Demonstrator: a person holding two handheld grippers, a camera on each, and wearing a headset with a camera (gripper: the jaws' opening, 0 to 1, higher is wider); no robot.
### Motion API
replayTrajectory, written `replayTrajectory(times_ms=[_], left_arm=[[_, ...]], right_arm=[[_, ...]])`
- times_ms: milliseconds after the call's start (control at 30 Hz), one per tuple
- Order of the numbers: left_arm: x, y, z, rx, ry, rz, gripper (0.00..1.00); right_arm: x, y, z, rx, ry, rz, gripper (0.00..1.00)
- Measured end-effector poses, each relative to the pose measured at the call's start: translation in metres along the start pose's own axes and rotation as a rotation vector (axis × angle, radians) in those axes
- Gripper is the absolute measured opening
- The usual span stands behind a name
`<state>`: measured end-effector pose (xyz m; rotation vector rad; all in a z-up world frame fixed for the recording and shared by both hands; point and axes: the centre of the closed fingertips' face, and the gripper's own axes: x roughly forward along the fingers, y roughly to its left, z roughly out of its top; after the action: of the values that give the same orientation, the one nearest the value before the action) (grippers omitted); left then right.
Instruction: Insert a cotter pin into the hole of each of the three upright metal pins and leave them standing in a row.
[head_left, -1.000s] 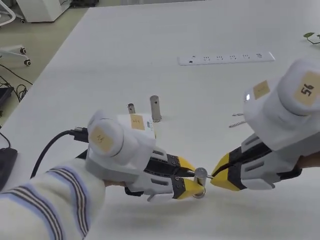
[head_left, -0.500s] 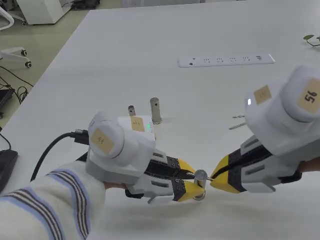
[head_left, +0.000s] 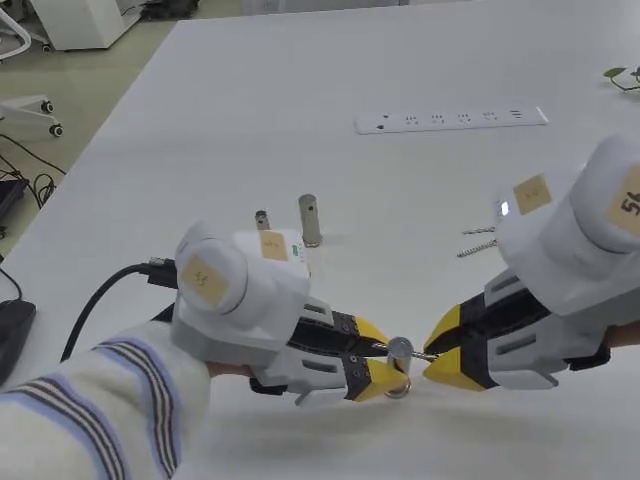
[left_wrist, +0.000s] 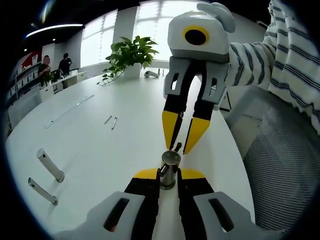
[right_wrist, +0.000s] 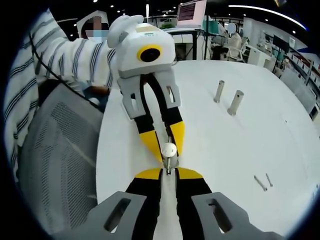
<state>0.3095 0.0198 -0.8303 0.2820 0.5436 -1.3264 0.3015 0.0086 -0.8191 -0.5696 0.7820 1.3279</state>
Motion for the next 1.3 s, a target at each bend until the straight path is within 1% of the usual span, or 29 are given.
replayTrajectory(times_ms=[67,167,333,500,1300], left_arm=[[0.0,0.0,0.0,-0.003,0.0,-0.001,0.12],[0.0,0.0,0.0,-0.003,-0.001,-0.001,0.12],[0.0,0.0,0.0,-0.003,-0.001,0.0,0.12],[0.0,0.0,0.0,-0.007,-0.001,0.003,0.12],[-0.001,-0.001,0.0,-0.023,-0.001,-0.001,0.12]], right_arm=[[-0.001,0.0,-0.001,0.007,0.0,0.001,0.1],[-0.001,0.002,-0.004,0.021,0.01,0.01,0.05],[0.0,0.001,-0.002,0.027,-0.003,-0.003,0.05],[0.001,0.002,-0.002,0.041,-0.001,0.001,0.05],[0.008,0.0,0.008,0.023,-0.011,-0.005,0.05]])
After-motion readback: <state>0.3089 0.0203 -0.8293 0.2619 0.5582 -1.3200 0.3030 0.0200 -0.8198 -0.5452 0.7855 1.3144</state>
